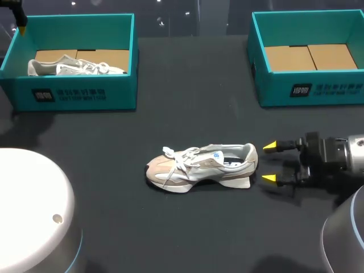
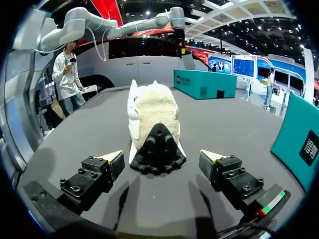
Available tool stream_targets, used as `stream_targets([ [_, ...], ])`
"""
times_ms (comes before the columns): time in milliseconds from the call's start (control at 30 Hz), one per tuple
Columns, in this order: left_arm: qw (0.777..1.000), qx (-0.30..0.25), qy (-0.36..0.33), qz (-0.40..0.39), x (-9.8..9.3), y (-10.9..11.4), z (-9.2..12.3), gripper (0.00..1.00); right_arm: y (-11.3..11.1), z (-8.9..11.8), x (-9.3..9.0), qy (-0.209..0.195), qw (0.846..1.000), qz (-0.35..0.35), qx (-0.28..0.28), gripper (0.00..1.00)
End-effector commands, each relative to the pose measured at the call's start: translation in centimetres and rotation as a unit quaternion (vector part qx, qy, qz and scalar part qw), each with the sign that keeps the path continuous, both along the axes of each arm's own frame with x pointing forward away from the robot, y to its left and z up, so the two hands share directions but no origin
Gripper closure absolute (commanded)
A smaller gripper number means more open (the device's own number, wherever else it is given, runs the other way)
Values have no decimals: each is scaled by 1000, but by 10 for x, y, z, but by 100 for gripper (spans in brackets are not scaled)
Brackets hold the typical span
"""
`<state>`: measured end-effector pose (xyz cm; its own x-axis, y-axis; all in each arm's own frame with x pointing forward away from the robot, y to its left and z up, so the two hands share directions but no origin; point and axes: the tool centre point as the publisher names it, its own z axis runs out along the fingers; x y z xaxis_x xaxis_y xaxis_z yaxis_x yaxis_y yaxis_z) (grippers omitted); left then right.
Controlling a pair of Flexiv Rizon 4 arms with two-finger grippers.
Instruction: Take the shoe out of the shoebox, open the shoe tongue, remove and reinsert the insole, then place the shoe into the shoebox
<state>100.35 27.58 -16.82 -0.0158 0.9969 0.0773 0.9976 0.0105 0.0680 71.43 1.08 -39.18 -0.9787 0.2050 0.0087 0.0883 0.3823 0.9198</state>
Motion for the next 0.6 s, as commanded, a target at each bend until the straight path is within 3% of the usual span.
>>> stream_targets([
  [33,1000,1,-1,0,-1,0,0,0,12,-2,2,-3,1000,-2,0,0],
  [600,1000,1,-1,0,-1,0,0,0,38,-5,3,-11,1000,3,9,0],
])
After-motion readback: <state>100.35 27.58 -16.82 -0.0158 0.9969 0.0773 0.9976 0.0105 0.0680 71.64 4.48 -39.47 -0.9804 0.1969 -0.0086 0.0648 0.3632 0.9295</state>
